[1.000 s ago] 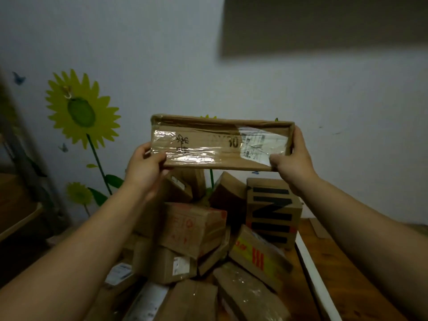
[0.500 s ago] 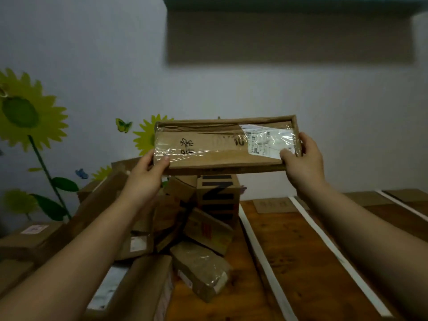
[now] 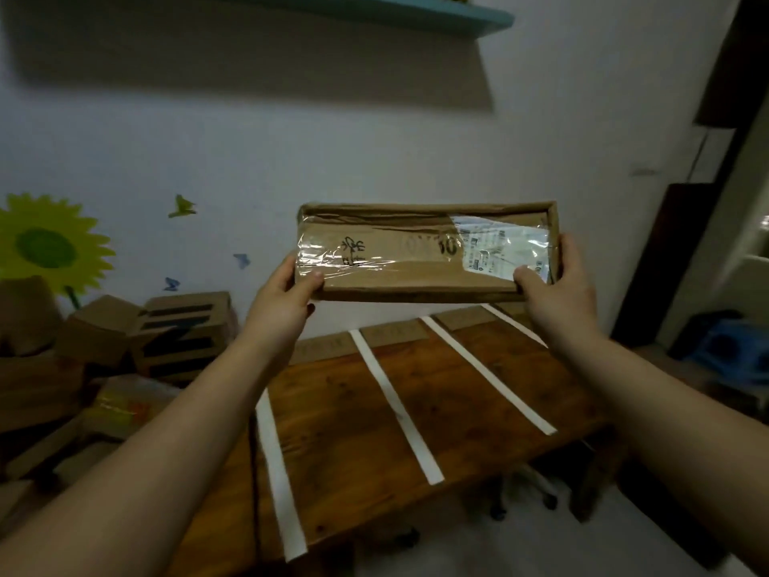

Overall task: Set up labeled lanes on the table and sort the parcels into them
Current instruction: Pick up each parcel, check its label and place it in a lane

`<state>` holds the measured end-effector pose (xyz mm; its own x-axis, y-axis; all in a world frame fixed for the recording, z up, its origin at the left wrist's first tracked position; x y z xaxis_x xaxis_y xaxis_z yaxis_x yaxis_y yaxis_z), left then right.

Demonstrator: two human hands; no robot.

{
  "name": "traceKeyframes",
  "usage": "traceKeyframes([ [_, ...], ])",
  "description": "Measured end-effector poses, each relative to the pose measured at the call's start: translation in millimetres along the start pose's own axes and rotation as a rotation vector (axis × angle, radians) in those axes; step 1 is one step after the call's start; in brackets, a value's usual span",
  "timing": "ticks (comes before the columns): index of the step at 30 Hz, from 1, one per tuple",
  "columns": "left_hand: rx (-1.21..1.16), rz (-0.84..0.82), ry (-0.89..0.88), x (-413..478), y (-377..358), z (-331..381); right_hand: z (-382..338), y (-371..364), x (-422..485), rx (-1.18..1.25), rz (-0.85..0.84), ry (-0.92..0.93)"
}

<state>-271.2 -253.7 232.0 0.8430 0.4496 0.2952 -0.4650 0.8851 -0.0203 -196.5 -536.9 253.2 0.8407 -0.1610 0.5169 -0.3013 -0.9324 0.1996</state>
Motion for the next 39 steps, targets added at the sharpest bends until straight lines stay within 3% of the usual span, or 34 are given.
traceKeyframes([
  [8, 0.029, -0.137, 0.048, 26, -159, -31, 90, 107, 66, -0.065, 0.104, -0.081],
  [20, -0.06, -0.255, 0.164, 147, -363, -108, 225, 160, 214, -0.227, 0.182, -0.158],
  [26, -0.018, -0.266, 0.195, 192, -430, -128, 278, 170, 286, -0.249, 0.141, -0.184],
  [39, 0.076, -0.085, 0.278, 236, -607, -186, 433, 224, 450, -0.229, -0.106, -0.201],
])
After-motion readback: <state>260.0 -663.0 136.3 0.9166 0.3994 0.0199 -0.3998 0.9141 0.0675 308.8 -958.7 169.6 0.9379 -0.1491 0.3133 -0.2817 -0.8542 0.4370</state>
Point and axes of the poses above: each hand's wrist, its own x-axis towards the middle knuckle, its own y-axis out of the back of the hand, z = x × y, the point moved 2 cm from there along x, towards the middle knuckle, and after that the axes turned 3 degrees about z, right-handed, at the moved point
